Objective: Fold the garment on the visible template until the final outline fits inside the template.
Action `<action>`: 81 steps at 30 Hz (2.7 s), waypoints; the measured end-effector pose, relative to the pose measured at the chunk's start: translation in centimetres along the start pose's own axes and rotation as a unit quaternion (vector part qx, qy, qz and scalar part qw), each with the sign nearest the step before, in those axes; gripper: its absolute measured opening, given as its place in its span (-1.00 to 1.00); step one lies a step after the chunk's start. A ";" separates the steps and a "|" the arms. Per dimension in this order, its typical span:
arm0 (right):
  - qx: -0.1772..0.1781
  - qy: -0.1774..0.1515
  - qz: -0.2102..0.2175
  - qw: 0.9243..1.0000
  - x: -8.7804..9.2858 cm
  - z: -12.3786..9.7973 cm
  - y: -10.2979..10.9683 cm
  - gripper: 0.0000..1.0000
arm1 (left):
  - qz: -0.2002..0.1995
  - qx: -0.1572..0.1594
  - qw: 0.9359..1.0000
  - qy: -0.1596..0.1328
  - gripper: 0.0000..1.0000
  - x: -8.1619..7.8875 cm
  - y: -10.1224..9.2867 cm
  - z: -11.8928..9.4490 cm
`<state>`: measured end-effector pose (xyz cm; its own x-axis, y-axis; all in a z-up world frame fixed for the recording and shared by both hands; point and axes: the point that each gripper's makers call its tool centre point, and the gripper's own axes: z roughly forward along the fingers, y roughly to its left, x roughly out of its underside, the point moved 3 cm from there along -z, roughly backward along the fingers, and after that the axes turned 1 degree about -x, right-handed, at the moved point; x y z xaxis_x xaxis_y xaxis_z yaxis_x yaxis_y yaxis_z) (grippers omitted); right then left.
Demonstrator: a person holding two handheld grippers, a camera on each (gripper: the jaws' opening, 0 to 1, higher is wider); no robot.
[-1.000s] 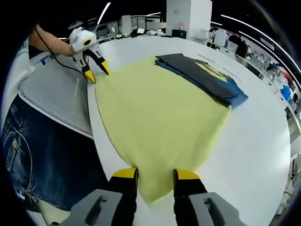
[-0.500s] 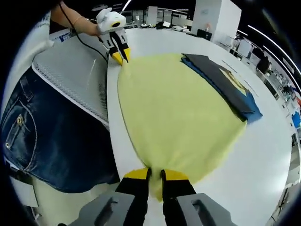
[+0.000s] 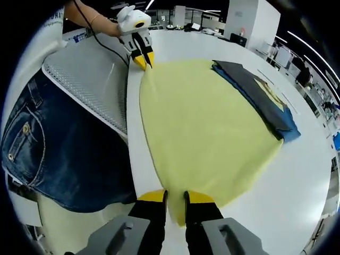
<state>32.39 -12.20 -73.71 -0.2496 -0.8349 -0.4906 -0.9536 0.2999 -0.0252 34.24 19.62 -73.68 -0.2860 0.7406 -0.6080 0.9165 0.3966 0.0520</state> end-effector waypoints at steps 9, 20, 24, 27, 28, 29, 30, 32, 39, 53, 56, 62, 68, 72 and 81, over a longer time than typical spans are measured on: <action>0.010 -0.002 0.010 1.000 0.0 -0.2 -0.3 -1.00 | -0.001 -0.003 1.000 -0.001 -1.00 -0.3 0.1 -0.3; -0.014 -0.025 0.040 0.999 -0.4 -1.1 0.8 -1.00 | -0.008 -0.005 1.000 0.003 -1.00 -0.2 -0.4 -1.3; -0.016 -0.026 0.041 0.999 -0.3 -1.2 1.1 -1.00 | -0.022 0.000 1.000 -0.004 -1.00 -0.3 -0.7 -1.8; -0.020 -0.031 0.048 0.998 -0.3 -1.4 1.4 -1.00 | -0.036 0.012 0.999 -0.006 -1.00 -0.2 -1.1 -2.0; -0.022 -0.032 0.052 0.998 -0.3 -1.5 1.5 -1.00 | -0.044 0.015 0.999 -0.005 -1.00 -0.1 -1.2 -2.0; -0.023 -0.032 0.053 0.998 -0.3 -1.6 1.6 -1.00 | -0.044 0.017 0.999 -0.004 -1.00 -0.1 -1.2 -2.1; -0.024 -0.032 0.053 0.998 -0.3 -1.7 1.7 -1.00 | -0.042 0.019 0.999 -0.004 -1.00 -0.1 -1.4 -2.2; -0.028 -0.034 0.058 0.997 -0.4 -1.9 2.0 -1.00 | -0.038 0.024 0.999 -0.003 -1.00 -0.2 -1.6 -2.5; -0.043 -0.036 0.065 0.996 -0.4 -2.3 2.8 -1.00 | -0.033 0.024 0.999 -0.001 -1.00 -0.3 -2.3 -3.3; -0.058 -0.035 0.044 0.997 -2.0 -4.2 3.7 -1.00 | -0.021 0.037 0.999 -0.004 -1.00 -0.9 -2.7 -5.4; -0.045 -0.041 0.035 0.998 -2.8 -5.0 3.1 -1.00 | -0.022 0.034 0.999 -0.008 -1.00 -1.6 -2.2 -5.9; -0.026 -0.051 0.024 0.998 -4.0 -6.3 1.9 -1.00 | -0.019 0.033 0.999 -0.010 -1.00 -2.5 -1.3 -6.3; -0.004 -0.055 0.013 0.998 -4.6 -7.0 0.2 -1.00 | -0.010 0.030 0.999 -0.012 -1.00 -3.6 0.0 -6.9; 0.009 -0.056 0.007 0.998 -5.0 -7.4 -0.9 -1.00 | -0.021 0.020 0.999 -0.024 -1.00 -4.7 1.1 -7.2; 0.044 -0.061 -0.007 0.997 -6.1 -8.4 -3.7 -1.00 | 0.000 -0.002 0.999 -0.040 -1.00 -7.4 3.9 -7.9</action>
<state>35.99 -12.08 -63.36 -0.2085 -0.7791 -0.5912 -0.9371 0.3321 -0.1072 37.73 20.01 -62.70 -0.2622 0.6955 -0.6690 0.9156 0.3982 0.0552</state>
